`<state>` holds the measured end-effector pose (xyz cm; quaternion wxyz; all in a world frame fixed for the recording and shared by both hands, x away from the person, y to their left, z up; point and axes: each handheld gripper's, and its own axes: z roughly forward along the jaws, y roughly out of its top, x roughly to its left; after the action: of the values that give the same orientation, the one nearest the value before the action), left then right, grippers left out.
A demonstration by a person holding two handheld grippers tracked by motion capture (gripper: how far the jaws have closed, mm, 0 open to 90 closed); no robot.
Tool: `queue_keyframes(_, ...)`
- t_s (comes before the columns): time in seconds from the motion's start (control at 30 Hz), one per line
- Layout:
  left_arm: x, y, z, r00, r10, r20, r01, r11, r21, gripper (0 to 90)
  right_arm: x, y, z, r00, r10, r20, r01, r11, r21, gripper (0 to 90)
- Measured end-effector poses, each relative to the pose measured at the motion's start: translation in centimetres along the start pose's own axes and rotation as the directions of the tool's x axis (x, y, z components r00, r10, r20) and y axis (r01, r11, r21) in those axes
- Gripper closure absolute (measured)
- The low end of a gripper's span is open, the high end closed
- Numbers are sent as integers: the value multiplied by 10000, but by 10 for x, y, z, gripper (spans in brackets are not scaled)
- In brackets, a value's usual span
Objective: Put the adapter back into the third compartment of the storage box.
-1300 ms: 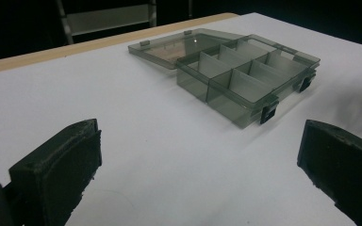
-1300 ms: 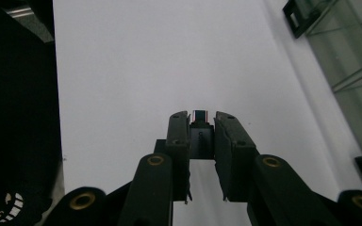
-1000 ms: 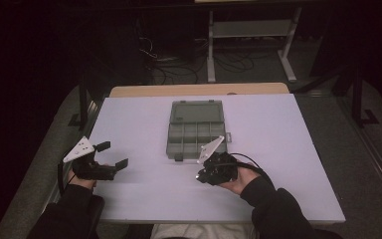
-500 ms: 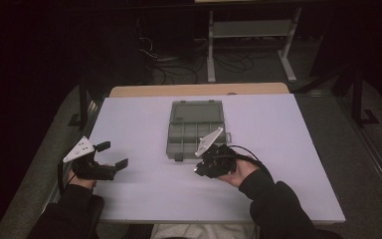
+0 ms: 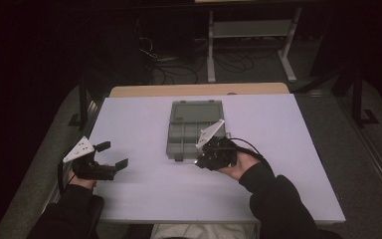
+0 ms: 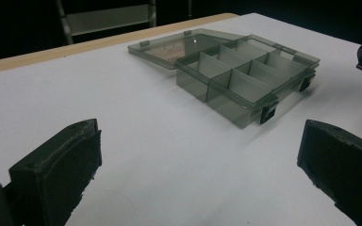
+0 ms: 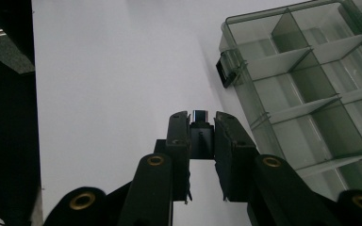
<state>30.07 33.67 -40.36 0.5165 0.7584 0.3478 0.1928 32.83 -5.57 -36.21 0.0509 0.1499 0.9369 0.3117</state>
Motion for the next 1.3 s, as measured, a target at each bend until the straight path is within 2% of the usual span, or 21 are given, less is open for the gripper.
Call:
queue_keyframes(0.4,0,0,0,10000,18,11,-18,10000,17,0,-13,0,-8,9993,218,288,-217,9998,-19,750)
queue_keyframes(0.77,0,0,0,10000,17,20,-17,10000,24,0,-22,7,-15,9986,308,430,-308,9995,-25,750)
queue_keyframes(0.97,0,0,0,10000,-3,25,3,10000,12,0,-35,11,-17,9971,572,505,-571,9984,-28,750)
queue_keyframes(1.3,0,0,0,10000,-20,33,20,10000,-1,0,-48,20,-22,9952,653,723,-658,9978,44,750)
